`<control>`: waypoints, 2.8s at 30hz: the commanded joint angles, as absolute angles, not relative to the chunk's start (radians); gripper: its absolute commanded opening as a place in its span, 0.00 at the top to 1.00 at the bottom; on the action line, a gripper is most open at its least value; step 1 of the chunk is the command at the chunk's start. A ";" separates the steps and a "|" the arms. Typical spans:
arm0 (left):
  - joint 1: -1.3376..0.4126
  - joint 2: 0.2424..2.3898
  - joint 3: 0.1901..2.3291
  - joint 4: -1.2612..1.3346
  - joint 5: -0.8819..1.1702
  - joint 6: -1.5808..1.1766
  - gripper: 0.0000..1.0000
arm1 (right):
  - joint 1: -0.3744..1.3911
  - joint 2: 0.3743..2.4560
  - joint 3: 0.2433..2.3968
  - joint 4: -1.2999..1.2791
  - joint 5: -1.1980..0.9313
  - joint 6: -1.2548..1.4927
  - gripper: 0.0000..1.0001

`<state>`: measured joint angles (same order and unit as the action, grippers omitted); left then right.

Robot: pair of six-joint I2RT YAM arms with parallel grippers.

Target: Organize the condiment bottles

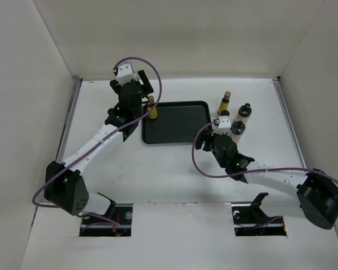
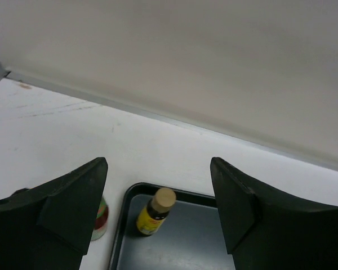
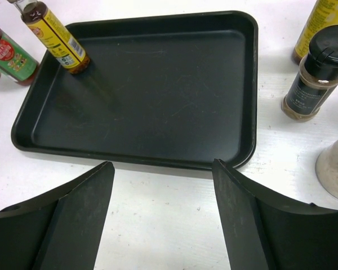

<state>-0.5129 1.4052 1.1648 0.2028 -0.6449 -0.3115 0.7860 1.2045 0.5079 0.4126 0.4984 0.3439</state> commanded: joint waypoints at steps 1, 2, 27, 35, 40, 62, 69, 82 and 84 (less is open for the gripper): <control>-0.441 1.393 1.109 0.083 -0.603 -0.382 0.29 | 0.785 1.184 0.543 0.465 0.509 0.348 0.21; -0.423 1.399 1.105 0.072 -0.595 -0.388 0.30 | 0.785 1.186 0.542 0.468 0.508 0.348 0.17; -0.318 1.594 1.183 0.046 -0.564 -0.400 0.46 | 0.785 1.226 0.555 0.462 0.505 0.344 0.14; -0.318 1.603 1.186 0.049 -0.574 -0.396 0.58 | 0.786 1.232 0.558 0.457 0.505 0.342 0.14; -0.317 1.595 1.178 0.048 -0.578 -0.399 0.78 | 0.786 1.227 0.555 0.459 0.505 0.342 0.14; -0.629 1.199 1.058 0.014 -0.736 -0.322 0.84 | 0.782 1.183 0.532 0.472 0.515 0.351 0.14; -0.732 1.368 1.175 0.090 -0.701 -0.334 0.84 | 0.719 1.149 0.509 0.453 0.532 0.402 0.14; -0.657 1.775 1.545 0.132 -0.588 -0.301 0.86 | 0.699 1.118 0.491 0.465 0.506 0.416 0.13; -0.634 1.810 1.574 0.135 -0.568 -0.302 0.86 | 0.699 1.123 0.491 0.465 0.505 0.414 0.13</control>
